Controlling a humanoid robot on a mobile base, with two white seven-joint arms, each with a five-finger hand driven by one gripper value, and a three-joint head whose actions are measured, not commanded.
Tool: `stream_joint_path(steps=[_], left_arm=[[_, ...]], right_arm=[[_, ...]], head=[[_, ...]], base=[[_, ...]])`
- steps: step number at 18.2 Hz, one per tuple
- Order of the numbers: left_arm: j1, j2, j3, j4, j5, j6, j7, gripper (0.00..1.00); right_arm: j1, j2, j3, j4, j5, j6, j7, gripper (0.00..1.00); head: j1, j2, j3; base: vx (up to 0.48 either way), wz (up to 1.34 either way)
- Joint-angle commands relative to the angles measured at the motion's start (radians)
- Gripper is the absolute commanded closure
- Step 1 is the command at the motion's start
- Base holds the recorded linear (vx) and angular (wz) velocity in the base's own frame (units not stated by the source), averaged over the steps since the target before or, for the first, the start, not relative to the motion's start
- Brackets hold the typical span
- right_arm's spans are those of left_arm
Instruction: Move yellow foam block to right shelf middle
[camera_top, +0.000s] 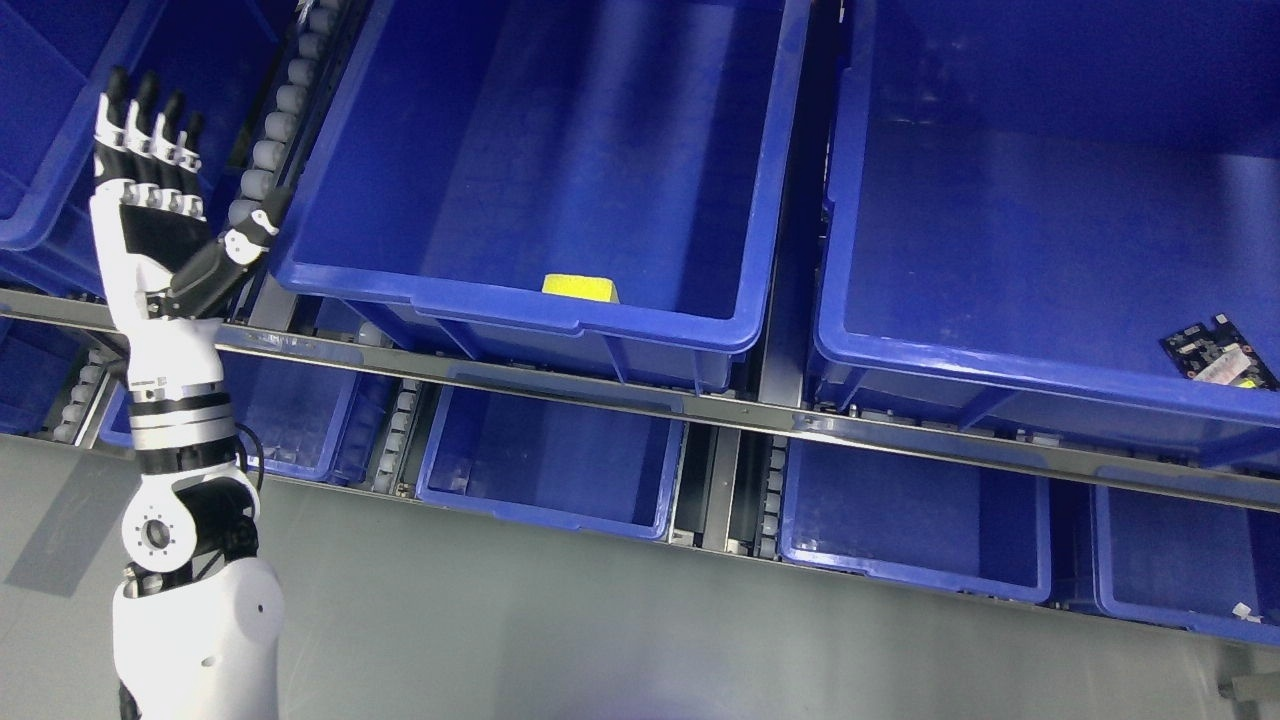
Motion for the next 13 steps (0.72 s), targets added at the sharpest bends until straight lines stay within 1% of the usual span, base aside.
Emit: stream_joint_path(steps=[1,4,7,13], left_arm=[[0.007,0.017,-0.051,0.038,0.096,0.007,-0.019,0.00],[0.007,0.017,-0.017,0.032,0.096,0.006,-0.017,0.00],[0.023,0.017,0.012,-0.006,0.096,-0.002,-0.017,0.00],[0.027,0.017,0.012,-0.014,0.094,0.002,-0.017,0.00]], right_arm=[[0.002,-0.017,0.000,-0.017,0.003,0.001,0.000,0.00],[0.002,-0.017,0.000,-0.017,0.003,0.001,0.000,0.00],[0.002,-0.017,0.000,-0.017,0.003,0.001,0.000,0.00],[0.002,-0.017,0.000,-0.017,0.003,0.001,0.000,0.00]], head=[[0.0000,0.000,0.000],[0.0000,0.000,0.000],[0.0000,0.000,0.000],[0.0000,0.000,0.000]], base=[[0.000,0.00],[0.000,0.00],[0.000,0.00],[0.000,0.00]])
